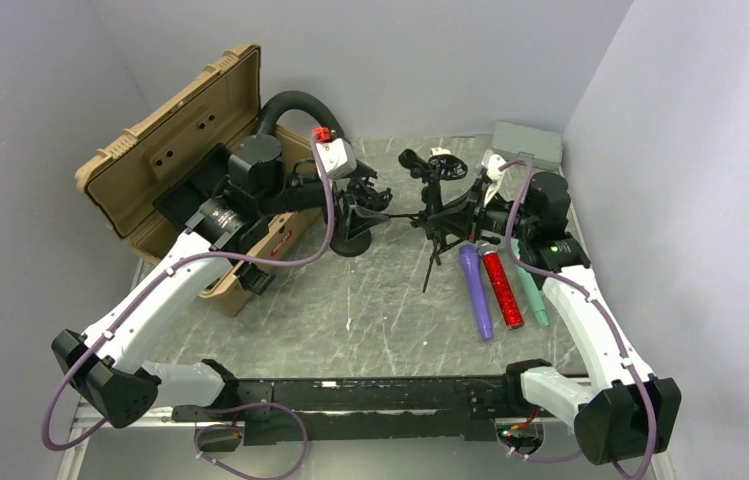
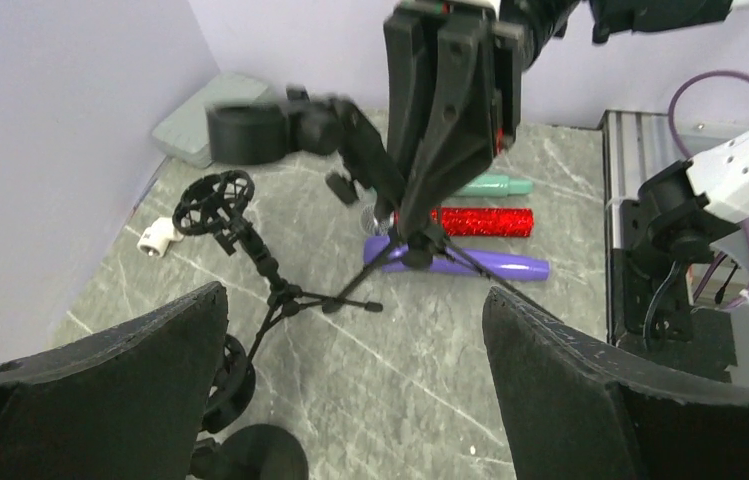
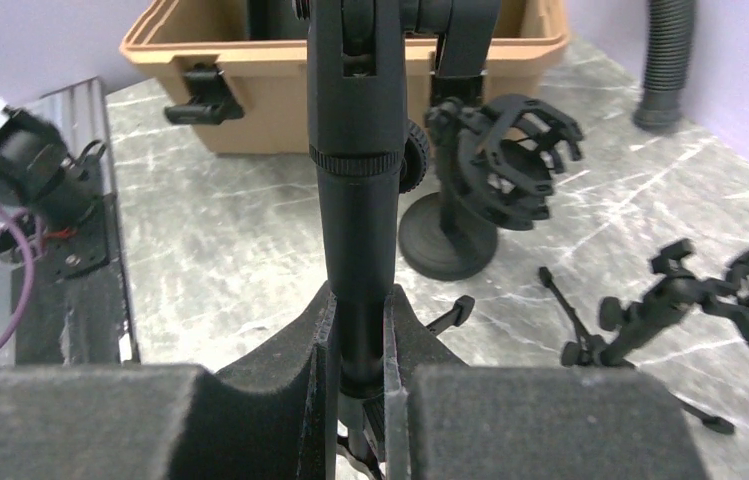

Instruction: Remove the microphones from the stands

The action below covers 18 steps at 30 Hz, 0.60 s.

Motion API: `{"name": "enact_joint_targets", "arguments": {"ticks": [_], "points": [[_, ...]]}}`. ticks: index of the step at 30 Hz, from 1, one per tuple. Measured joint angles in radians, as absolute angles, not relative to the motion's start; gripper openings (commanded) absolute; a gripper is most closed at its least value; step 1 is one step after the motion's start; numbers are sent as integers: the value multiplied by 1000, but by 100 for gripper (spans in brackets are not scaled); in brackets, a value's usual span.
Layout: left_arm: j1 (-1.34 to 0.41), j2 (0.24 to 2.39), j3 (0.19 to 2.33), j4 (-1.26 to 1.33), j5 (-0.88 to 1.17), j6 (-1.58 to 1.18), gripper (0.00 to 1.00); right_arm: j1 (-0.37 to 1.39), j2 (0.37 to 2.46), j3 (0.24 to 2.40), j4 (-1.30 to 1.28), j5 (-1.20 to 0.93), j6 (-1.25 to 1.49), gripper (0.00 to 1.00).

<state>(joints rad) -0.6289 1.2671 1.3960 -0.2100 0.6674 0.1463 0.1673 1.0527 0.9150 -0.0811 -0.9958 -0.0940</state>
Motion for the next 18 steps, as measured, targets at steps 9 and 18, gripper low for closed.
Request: {"name": "enact_joint_targets", "arguments": {"ticks": [9, 18], "points": [[-629, 1215, 1341, -246, 625, 191, 99, 46, 1010, 916, -25, -934, 22, 0], [-629, 1186, 1287, -244, 611, 198, 99, -81, 994, 962, -31, -781, 70, 0]]}}
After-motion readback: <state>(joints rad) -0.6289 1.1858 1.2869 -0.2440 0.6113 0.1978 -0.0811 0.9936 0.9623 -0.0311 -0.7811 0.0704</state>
